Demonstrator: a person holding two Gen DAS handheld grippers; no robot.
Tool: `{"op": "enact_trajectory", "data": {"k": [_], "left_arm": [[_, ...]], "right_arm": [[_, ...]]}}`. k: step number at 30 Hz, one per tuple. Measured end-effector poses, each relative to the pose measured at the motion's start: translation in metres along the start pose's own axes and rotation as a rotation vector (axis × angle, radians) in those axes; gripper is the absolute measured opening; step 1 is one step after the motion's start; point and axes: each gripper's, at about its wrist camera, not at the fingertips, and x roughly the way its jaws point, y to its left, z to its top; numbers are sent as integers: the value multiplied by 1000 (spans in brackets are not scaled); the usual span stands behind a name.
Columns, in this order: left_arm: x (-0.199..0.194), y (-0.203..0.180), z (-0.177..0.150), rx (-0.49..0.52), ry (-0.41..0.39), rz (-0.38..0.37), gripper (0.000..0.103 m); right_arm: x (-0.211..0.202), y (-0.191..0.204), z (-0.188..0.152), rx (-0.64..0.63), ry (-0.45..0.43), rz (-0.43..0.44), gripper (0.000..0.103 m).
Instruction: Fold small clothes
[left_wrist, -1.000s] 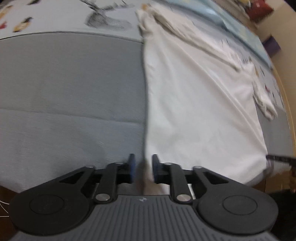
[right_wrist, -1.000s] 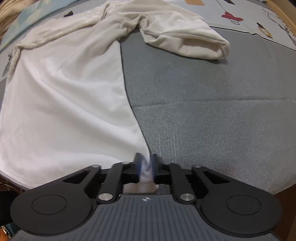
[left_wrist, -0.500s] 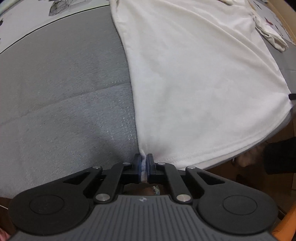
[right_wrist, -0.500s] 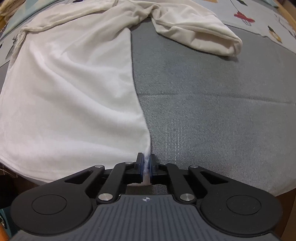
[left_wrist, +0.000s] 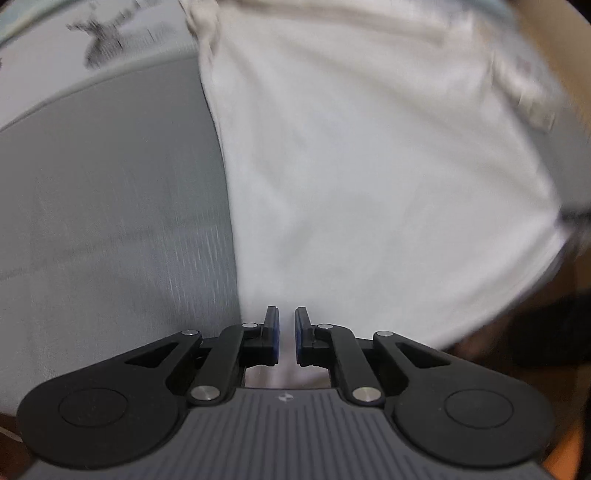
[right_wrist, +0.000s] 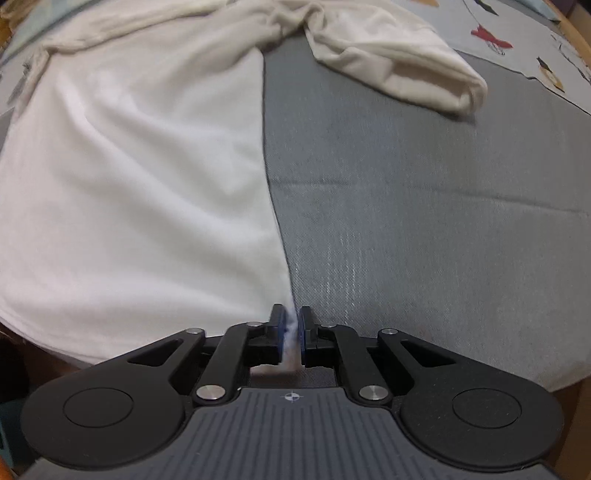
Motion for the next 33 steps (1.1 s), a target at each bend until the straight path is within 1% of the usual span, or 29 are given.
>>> {"op": "enact_trajectory", "data": {"k": [1, 2, 3, 5, 7, 10, 13, 14, 15, 17, 19, 22, 24, 26, 27, 29, 31, 33], "left_arm": [[3, -1, -3, 26, 33, 22, 13], [4, -4, -2, 43, 39, 39, 13], [1, -5, 2, 40, 22, 44, 14], [-14, -2, 12, -14, -49, 28, 23], [-26, 0, 22, -70, -112, 22, 23], [-45, -1, 32, -142, -194, 40, 24], [-62, -12, 43, -199, -268, 27, 28], [-66, -16, 49, -209, -288, 25, 29], [-70, -19, 53, -214, -307, 22, 29], [-72, -32, 65, -227, -329, 15, 29], [-68, -37, 78, -232, -342, 10, 29], [-67, -43, 89, -233, -346, 8, 29], [-65, -47, 94, -225, -342, 9, 29], [-62, -50, 100, -215, -341, 15, 29], [-60, -51, 103, -210, -339, 22, 29], [-56, -53, 110, -204, -337, 37, 29], [-53, -53, 117, -208, -335, 51, 29], [-51, -54, 124, -219, -331, 62, 29]], "right_arm": [[-6, -1, 2, 15, -33, 6, 7], [-14, -5, 5, 42, -82, 13, 7], [-21, -9, 7, 71, -126, 22, 7], [-34, -20, 11, 158, -214, 30, 7], [-46, -38, 11, 267, -295, 46, 7], [-65, -61, 10, 417, -437, 93, 7], [-80, -80, 11, 516, -589, 145, 7], [-80, -86, 13, 542, -614, 167, 13], [-79, -92, 14, 571, -618, 188, 15], [-68, -102, 24, 634, -595, 224, 20], [-56, -112, 38, 694, -575, 231, 20], [-27, -128, 58, 813, -532, 268, 23], [-5, -137, 64, 911, -483, 301, 26], [15, -148, 70, 1002, -460, 314, 28], [21, -154, 74, 1045, -464, 318, 28], [28, -165, 83, 1114, -500, 338, 29], [33, -173, 93, 1148, -529, 348, 30], [35, -179, 103, 1148, -541, 278, 29]]}}
